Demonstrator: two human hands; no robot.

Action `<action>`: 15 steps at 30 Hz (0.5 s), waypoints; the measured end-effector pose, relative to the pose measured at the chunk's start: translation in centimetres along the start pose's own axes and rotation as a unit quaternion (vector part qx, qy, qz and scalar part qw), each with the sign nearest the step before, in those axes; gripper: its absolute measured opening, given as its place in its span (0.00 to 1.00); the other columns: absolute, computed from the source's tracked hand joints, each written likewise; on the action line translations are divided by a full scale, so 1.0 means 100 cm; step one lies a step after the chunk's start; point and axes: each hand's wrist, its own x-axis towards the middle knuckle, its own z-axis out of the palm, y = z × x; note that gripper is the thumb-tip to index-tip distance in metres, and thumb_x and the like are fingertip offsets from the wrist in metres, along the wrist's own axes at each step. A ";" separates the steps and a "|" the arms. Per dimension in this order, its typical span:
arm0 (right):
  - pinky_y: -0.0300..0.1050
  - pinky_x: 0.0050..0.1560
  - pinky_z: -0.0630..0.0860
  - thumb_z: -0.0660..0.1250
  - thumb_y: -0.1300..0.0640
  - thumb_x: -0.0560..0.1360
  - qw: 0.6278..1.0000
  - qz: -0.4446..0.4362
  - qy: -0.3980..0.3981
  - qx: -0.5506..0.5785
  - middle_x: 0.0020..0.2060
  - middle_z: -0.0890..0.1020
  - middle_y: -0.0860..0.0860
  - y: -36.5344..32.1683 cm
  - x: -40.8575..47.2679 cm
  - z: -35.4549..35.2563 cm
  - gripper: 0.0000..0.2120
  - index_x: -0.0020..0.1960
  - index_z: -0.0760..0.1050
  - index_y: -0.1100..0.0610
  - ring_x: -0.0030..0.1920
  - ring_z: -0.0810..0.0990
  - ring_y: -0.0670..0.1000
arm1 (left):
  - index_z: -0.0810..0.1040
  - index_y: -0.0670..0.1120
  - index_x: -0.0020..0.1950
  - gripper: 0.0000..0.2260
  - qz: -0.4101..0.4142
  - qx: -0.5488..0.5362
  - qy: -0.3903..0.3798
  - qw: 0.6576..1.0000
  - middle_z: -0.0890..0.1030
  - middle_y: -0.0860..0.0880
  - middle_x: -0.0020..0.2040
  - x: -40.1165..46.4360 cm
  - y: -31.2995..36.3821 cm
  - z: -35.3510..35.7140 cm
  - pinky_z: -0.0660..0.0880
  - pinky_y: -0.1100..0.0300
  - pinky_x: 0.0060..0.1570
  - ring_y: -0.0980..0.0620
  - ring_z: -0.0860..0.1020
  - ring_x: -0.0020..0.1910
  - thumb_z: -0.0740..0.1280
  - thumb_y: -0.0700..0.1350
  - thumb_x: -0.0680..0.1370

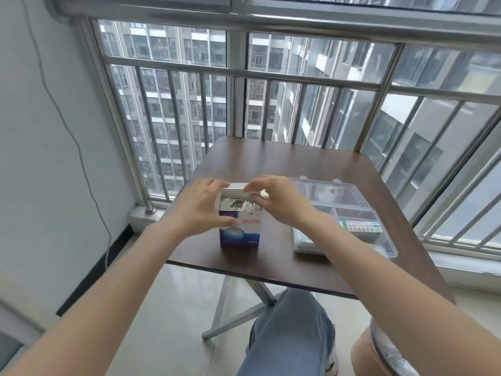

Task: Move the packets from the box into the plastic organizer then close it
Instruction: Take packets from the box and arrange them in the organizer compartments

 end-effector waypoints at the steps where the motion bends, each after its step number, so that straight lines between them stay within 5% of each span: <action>1: 0.48 0.54 0.75 0.65 0.59 0.77 1.000 -0.002 -0.007 0.014 0.50 0.82 0.53 -0.003 0.003 0.003 0.09 0.56 0.80 0.56 0.49 0.79 0.50 | 0.64 0.48 0.73 0.38 -0.005 -0.003 -0.012 1.000 0.68 0.50 0.70 0.000 -0.005 0.001 0.61 0.56 0.66 0.50 0.65 0.69 0.73 0.59 0.68; 6: 0.31 0.45 0.71 0.70 0.61 0.73 0.997 -0.015 -0.030 0.064 0.44 0.80 0.48 -0.018 0.016 0.016 0.08 0.51 0.82 0.56 0.42 0.77 0.45 | 0.67 0.50 0.70 0.34 -0.004 -0.047 -0.038 0.998 0.72 0.52 0.66 0.005 -0.014 0.004 0.67 0.53 0.63 0.51 0.70 0.65 0.76 0.54 0.67; 15: 0.47 0.46 0.76 0.69 0.60 0.74 0.992 -0.054 -0.067 -0.096 0.45 0.79 0.50 -0.019 0.029 0.022 0.05 0.49 0.82 0.55 0.45 0.78 0.52 | 0.71 0.48 0.66 0.32 0.003 -0.075 -0.030 0.997 0.76 0.51 0.62 0.005 -0.011 0.001 0.70 0.56 0.58 0.50 0.73 0.60 0.78 0.46 0.65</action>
